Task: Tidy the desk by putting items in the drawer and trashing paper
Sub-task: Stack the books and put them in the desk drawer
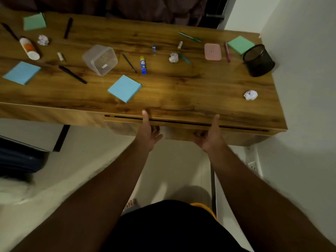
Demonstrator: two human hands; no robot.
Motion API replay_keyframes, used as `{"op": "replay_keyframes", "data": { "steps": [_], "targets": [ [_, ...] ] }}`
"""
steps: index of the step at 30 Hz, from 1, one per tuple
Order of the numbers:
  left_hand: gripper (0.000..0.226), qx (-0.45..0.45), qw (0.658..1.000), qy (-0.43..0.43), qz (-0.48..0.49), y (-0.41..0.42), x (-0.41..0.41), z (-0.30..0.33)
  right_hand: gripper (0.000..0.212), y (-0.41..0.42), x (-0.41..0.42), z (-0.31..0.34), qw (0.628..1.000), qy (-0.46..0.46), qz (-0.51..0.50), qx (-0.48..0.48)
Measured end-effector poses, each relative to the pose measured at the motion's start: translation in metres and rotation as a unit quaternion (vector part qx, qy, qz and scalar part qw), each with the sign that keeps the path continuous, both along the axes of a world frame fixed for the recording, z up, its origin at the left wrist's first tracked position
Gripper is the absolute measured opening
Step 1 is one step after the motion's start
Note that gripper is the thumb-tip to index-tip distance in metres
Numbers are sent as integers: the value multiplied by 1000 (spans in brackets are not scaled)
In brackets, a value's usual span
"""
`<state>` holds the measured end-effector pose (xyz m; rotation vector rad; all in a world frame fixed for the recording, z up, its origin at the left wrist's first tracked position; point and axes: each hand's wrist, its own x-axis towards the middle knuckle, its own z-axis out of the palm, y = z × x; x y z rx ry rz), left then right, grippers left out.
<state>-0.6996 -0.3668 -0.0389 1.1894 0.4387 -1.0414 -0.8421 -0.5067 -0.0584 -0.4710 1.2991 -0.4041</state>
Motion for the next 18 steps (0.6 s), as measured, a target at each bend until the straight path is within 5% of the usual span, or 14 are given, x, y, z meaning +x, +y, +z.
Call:
{"op": "replay_keyframes", "data": {
  "steps": [5,10,18],
  "targets": [
    [88,16,1000,-7,14,-27,15,-7,61,-25,27,-1,999,17,-38,1],
    [47,63,997,-6,38,-46,20,-8,59,-32,37,-18,995,45,-85,12],
    [61,46,998,-25,-25,-28,18,-5,51,-25,22,-5,998,21,-51,-11]
  ]
}}
